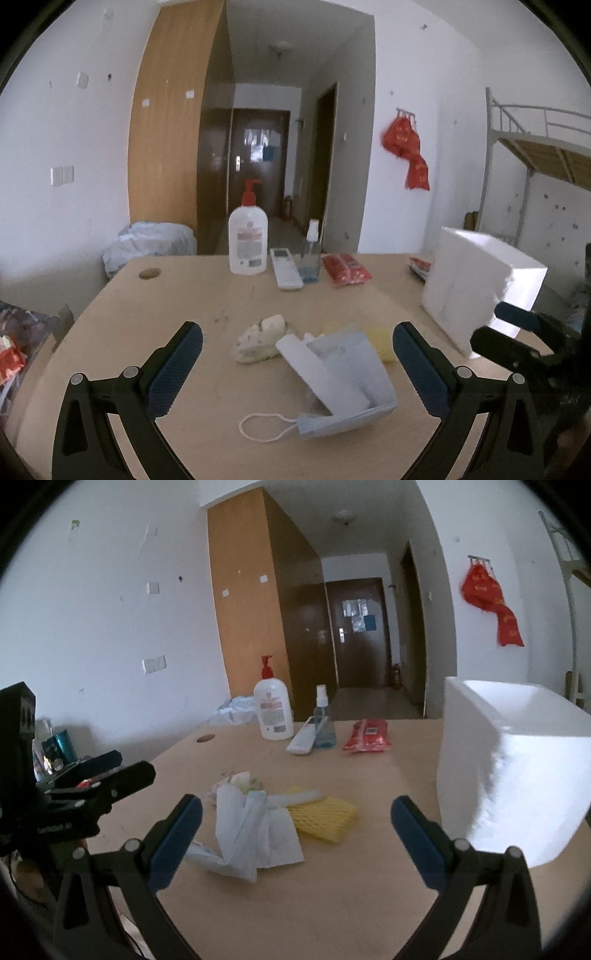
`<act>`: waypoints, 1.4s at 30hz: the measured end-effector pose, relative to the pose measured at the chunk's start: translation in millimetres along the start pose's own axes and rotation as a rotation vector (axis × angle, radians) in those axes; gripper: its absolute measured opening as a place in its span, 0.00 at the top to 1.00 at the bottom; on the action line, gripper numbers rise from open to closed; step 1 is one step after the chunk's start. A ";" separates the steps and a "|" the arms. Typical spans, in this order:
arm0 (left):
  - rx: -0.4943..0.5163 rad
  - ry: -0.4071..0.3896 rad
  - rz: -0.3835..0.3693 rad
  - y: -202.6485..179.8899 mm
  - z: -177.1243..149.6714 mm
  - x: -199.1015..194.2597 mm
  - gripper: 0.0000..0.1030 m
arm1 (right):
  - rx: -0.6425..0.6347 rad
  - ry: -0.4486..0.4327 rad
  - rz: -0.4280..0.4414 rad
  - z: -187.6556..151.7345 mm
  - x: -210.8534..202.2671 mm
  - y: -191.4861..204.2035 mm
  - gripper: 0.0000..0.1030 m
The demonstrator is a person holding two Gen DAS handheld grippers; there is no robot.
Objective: Organize soft objects
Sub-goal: 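Move the right gripper down to the white face mask, then close the right gripper on the mask while the left gripper pinches the paper towel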
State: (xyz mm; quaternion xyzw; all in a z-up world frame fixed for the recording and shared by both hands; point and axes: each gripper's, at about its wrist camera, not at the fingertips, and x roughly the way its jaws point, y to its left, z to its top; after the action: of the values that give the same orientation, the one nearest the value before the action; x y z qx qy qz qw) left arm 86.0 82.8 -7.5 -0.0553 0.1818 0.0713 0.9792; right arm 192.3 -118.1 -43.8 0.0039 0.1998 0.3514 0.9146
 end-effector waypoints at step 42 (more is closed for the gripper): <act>-0.104 0.195 0.023 59.1 -31.3 70.8 0.00 | 0.004 0.417 0.101 -28.7 101.2 17.4 0.88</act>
State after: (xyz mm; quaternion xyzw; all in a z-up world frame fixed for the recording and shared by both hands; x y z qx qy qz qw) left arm 131.1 145.2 -67.2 -0.1109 0.2731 0.0862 0.9517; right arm 238.7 -43.6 -104.4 -0.0569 0.3848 0.3898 0.8347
